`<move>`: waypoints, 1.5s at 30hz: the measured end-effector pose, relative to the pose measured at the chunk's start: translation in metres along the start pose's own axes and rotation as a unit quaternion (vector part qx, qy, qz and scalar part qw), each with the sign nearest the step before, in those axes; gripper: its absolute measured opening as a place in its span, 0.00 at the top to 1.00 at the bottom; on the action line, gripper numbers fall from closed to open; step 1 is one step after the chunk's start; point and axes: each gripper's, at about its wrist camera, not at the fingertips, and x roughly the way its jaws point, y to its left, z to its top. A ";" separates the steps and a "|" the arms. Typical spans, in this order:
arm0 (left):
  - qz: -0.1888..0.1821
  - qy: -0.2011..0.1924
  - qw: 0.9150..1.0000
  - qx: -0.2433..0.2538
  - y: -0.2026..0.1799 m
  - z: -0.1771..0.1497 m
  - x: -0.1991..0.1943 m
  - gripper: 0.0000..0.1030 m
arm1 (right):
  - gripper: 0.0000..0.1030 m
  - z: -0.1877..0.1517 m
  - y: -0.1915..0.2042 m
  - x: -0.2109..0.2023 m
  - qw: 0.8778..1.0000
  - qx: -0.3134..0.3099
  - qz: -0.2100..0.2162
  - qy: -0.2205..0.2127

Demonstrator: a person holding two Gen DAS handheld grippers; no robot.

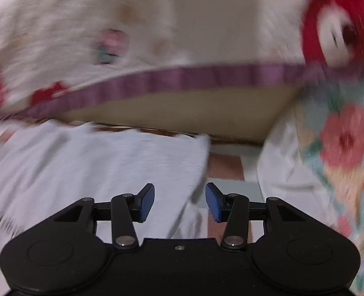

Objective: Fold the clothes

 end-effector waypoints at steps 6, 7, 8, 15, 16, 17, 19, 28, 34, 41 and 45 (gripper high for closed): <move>0.007 0.002 1.000 -0.022 0.006 0.029 0.078 0.52 | 0.92 -0.015 -0.021 0.047 0.996 0.071 0.024 0.057; 0.001 0.004 1.000 -0.023 0.005 0.034 0.091 0.52 | 0.90 -0.012 -0.026 0.053 0.995 0.074 0.019 0.057; -0.007 0.003 1.000 -0.026 0.005 0.037 0.101 0.52 | 0.85 -0.009 -0.032 0.057 0.995 0.085 0.017 0.056; -0.005 -0.004 1.000 -0.006 -0.006 0.052 0.144 0.47 | 0.84 0.014 -0.064 0.078 0.988 0.138 0.032 0.055; -0.002 -0.004 1.000 0.004 -0.010 0.053 0.147 0.47 | 0.84 0.018 -0.065 0.081 0.988 0.136 0.032 0.061; 0.001 -0.005 1.000 0.016 -0.014 0.052 0.150 0.47 | 0.84 0.020 -0.065 0.084 0.988 0.133 0.032 0.068; 0.009 -0.012 1.000 0.026 -0.018 0.052 0.152 0.47 | 0.84 0.022 -0.066 0.088 0.988 0.129 0.031 0.076; 0.009 -0.058 0.997 0.041 -0.022 0.065 0.120 0.99 | 0.70 0.020 -0.068 0.103 0.984 0.162 0.030 0.071; 0.000 -0.091 0.996 0.015 -0.001 0.076 0.086 0.98 | 0.70 0.020 -0.062 0.111 0.982 0.181 0.034 0.050; 0.015 -0.031 0.998 -0.057 0.048 0.042 0.105 0.97 | 0.62 0.021 -0.047 0.127 0.980 0.190 0.035 0.048; 0.012 -0.019 0.996 -0.091 0.065 0.029 0.097 0.97 | 0.62 0.021 -0.039 0.135 0.977 0.204 0.047 0.041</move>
